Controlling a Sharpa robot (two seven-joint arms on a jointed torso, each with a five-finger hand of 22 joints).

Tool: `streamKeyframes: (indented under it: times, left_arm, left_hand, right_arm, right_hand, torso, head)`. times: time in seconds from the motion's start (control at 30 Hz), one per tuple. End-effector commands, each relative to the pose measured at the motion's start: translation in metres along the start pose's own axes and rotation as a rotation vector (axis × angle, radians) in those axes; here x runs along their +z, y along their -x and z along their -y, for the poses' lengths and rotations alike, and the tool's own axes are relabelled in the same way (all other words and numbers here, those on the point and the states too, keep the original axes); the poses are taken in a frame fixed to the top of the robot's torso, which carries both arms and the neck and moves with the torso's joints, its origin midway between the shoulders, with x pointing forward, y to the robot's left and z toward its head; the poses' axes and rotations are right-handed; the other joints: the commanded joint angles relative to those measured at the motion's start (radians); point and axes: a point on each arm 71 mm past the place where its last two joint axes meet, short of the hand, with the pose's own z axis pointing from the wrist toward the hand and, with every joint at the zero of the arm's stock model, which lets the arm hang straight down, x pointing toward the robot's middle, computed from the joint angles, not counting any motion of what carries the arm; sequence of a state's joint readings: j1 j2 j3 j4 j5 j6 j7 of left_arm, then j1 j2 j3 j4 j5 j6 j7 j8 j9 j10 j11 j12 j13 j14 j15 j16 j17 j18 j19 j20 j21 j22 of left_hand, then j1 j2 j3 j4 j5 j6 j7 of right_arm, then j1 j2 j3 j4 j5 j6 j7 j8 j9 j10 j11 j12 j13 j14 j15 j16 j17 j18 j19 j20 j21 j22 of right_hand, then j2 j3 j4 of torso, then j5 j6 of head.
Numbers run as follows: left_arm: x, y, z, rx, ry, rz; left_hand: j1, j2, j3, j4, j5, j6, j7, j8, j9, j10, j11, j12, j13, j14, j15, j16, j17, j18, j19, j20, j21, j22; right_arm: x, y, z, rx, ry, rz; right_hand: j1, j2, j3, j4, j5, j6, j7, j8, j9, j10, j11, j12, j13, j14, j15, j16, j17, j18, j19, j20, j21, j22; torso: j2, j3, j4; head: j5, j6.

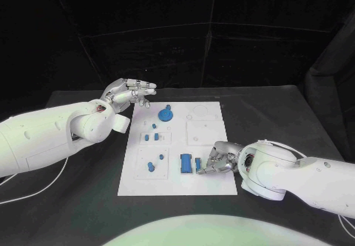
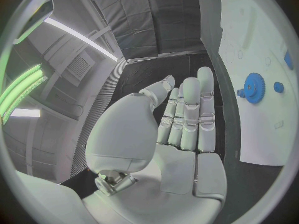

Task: Assemble the parts on the task board

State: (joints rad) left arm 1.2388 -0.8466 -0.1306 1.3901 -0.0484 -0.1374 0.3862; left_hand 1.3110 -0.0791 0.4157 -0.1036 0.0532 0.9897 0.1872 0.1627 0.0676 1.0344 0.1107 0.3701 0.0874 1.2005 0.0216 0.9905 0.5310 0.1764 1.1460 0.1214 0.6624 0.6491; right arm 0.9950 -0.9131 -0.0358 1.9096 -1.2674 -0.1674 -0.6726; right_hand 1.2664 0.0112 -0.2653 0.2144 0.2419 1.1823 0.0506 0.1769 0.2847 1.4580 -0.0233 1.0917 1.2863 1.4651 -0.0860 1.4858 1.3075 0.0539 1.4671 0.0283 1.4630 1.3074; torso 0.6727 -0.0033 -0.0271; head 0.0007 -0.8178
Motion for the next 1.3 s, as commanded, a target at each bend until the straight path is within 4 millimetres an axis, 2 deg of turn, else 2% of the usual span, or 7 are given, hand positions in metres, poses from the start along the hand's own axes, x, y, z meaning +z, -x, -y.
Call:
streamKeyframes:
  times: [0.03,0.23,0.33,0.53,1.07,1.2,1.3]
  left_arm:
    - [0.0001,-0.0006,0.0012,-0.005,-0.004,-0.008]
    - [-0.0002,-0.0003,0.0012,-0.005,-0.003,-0.007]
    - [-0.0002,-0.0003,0.0011,-0.005,-0.003,-0.007]
    - [-0.0001,-0.0004,0.0011,-0.005,-0.003,-0.007]
    - [-0.0003,-0.0007,0.0011,-0.006,-0.003,-0.009]
    - [-0.0006,-0.0002,0.0012,-0.005,-0.003,-0.008]
    - [-0.0007,-0.0001,0.0012,-0.006,-0.003,-0.008]
  left_hand:
    - [0.002,0.009,-0.004,0.0,0.0,-0.007,0.0,0.004,0.0,-0.008,0.0,0.002,-0.001,-0.007,0.003,-0.006,-0.001,0.006,-0.006,0.002,-0.005,-0.001]
    - [0.002,0.009,-0.004,0.0,0.0,-0.007,0.0,0.004,0.0,-0.008,0.0,0.002,-0.001,-0.007,0.003,-0.006,-0.001,0.006,-0.006,0.002,-0.005,-0.001]
    - [0.002,0.009,-0.004,0.0,0.0,-0.007,0.0,0.004,0.0,-0.008,0.0,0.002,-0.001,-0.007,0.003,-0.006,-0.001,0.006,-0.006,0.002,-0.005,-0.001]
    - [0.002,0.009,-0.004,0.0,0.0,-0.007,0.0,0.004,0.0,-0.008,0.0,0.002,-0.001,-0.007,0.003,-0.006,-0.001,0.006,-0.006,0.002,-0.005,-0.001]
    - [0.002,0.009,-0.004,0.0,0.0,-0.007,0.0,0.004,0.0,-0.008,0.0,0.002,-0.001,-0.007,0.003,-0.006,-0.001,0.006,-0.006,0.002,-0.005,-0.001]
    - [0.002,0.009,-0.004,0.0,0.0,-0.007,0.0,0.004,0.0,-0.008,0.0,0.002,-0.001,-0.007,0.003,-0.006,-0.001,0.006,-0.006,0.002,-0.005,-0.001]
    - [0.002,0.009,-0.004,0.0,0.0,-0.007,0.0,0.004,0.0,-0.008,0.0,0.002,-0.001,-0.007,0.003,-0.006,-0.001,0.006,-0.006,0.002,-0.005,-0.001]
  right_arm:
    - [0.0014,0.0008,-0.0002,-0.01,0.001,0.006]
    - [0.0039,0.0024,0.0014,-0.004,-0.014,0.022]
    - [0.0052,0.0026,0.002,-0.006,-0.018,0.021]
    - [0.0065,0.0019,0.0008,-0.014,-0.012,0.012]
    - [0.0083,0.0039,-0.0025,-0.014,0.003,0.049]
    - [0.0063,0.0037,-0.0028,-0.003,0.028,0.041]
    - [0.0035,0.0029,-0.0027,0.01,0.062,0.022]
  right_hand:
    - [0.004,0.005,0.003,-0.006,-0.004,-0.002,0.004,-0.005,0.002,0.002,0.001,-0.001,0.0,0.079,0.0,0.0,0.139,-0.01,0.018,-0.005,-0.001,0.059]
    - [-0.009,0.028,0.0,0.006,0.015,-0.001,0.003,-0.005,0.006,0.003,0.001,-0.003,0.0,0.08,0.0,0.001,0.14,-0.01,0.019,-0.004,0.0,0.06]
    - [-0.006,0.031,0.001,0.004,0.02,-0.001,0.003,-0.005,0.008,0.003,0.0,-0.003,0.001,0.08,-0.001,0.001,0.14,-0.01,0.019,-0.004,0.0,0.061]
    - [0.052,0.015,0.002,-0.044,-0.032,-0.004,0.004,-0.006,0.014,0.002,0.0,-0.001,0.003,0.079,-0.001,0.0,0.139,-0.01,0.018,-0.005,-0.001,0.059]
    - [0.049,0.018,-0.004,-0.048,-0.018,-0.006,0.005,-0.008,0.018,0.001,0.002,0.0,0.006,0.079,0.0,-0.002,0.137,-0.009,0.018,-0.004,-0.002,0.058]
    - [0.015,0.005,-0.026,-0.034,-0.009,-0.011,0.008,-0.012,0.02,-0.001,0.004,-0.005,0.004,0.078,0.002,-0.006,0.132,-0.008,0.016,-0.002,-0.005,0.054]
    - [-0.014,-0.014,-0.044,-0.017,-0.043,-0.022,0.011,-0.017,0.021,-0.006,0.007,-0.017,-0.001,0.076,0.005,-0.011,0.125,-0.007,0.012,0.0,-0.009,0.048]
  torso:
    - [0.001,0.0,0.0004]
    - [0.0,0.0004,-0.0003]
    - [0.001,0.0008,-0.0006]
    - [0.0,0.0008,-0.0002]
    - [0.0,0.0002,0.0007]
    - [-0.001,0.0008,-0.0002]
    - [0.0,0.0013,0.0]
  head:
    - [0.002,-0.003]
    - [0.003,-0.004]
    - [0.003,-0.004]
    - [0.003,-0.004]
    - [-0.001,-0.003]
    - [0.001,-0.002]
    - [0.002,-0.001]
